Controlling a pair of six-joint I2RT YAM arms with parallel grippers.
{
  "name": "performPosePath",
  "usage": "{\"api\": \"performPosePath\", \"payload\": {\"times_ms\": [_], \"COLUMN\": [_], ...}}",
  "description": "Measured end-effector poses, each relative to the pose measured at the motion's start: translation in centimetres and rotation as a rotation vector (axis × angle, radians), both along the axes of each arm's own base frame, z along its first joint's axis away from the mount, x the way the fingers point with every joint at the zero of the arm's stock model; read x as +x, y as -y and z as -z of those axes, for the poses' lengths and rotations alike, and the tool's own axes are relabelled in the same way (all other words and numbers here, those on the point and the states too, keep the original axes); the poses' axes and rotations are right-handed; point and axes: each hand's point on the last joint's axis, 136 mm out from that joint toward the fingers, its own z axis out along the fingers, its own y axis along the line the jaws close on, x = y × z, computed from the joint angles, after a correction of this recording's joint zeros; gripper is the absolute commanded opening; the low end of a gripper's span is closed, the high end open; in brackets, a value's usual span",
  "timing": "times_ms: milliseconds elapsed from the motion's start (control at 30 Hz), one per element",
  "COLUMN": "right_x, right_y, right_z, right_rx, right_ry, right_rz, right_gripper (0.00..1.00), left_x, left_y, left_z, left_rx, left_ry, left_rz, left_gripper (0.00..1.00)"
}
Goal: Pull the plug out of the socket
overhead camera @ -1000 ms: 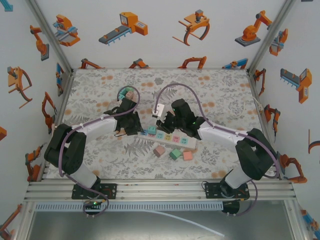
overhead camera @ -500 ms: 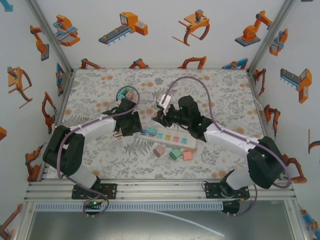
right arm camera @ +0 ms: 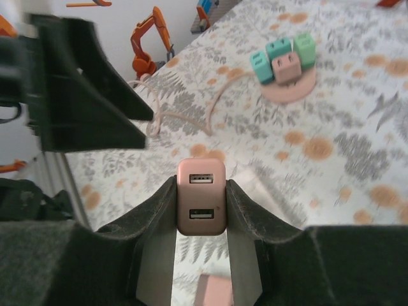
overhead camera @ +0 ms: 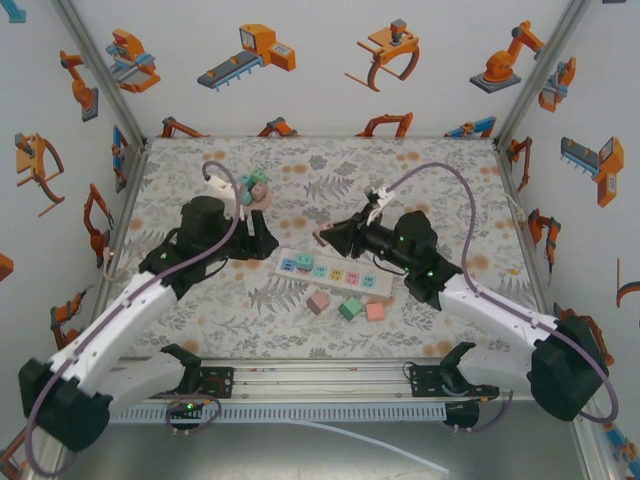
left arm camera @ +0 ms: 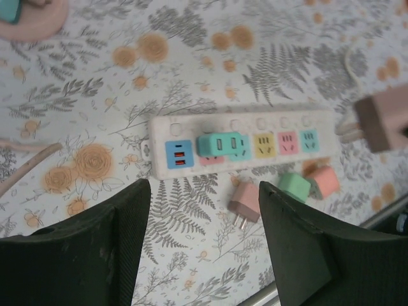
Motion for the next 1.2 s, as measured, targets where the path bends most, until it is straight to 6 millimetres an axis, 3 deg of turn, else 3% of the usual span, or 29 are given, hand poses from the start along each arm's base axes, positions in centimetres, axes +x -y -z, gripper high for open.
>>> {"api": "performPosePath", "payload": {"times_ms": [100, 200, 367, 500, 867, 1033, 1200], "right_x": [-1.8, -3.7, -6.1, -8.1, -11.5, -11.1, -10.5], "right_y": [0.9, 1.3, 1.5, 1.0, -1.5, -3.4, -3.5], "right_z": [2.0, 4.0, 7.9, 12.0, 20.0, 20.2, 20.0], "right_rx": [0.007, -0.030, -0.110, -0.200, -0.423, -0.432, -0.432], "right_ry": [-0.086, -0.163, -0.282, -0.382, -0.483, -0.458, -0.428], "right_rz": [-0.028, -0.078, -0.152, -0.209, -0.318, -0.332, -0.299], "right_gripper": [0.04, 0.03, 0.03, 0.03, 0.04, 0.18, 0.38], "left_x": [-3.3, -7.1, -13.0, -16.4, -19.2, -19.3, -19.2], "left_y": [0.4, 1.2, 2.1, 2.1, 2.6, 2.6, 2.6], "left_z": [-2.0, -2.2, 0.1, 2.5, 6.4, 6.9, 7.0], "left_rx": [0.004, 0.057, 0.188, 0.245, 0.340, 0.364, 0.373], "left_ry": [0.131, 0.234, 0.336, 0.367, 0.381, 0.397, 0.398], "left_rz": [0.174, 0.398, 0.760, 0.976, 1.209, 1.225, 1.225], "left_gripper": [0.67, 0.73, 0.85, 0.87, 0.90, 0.91, 0.91]}}
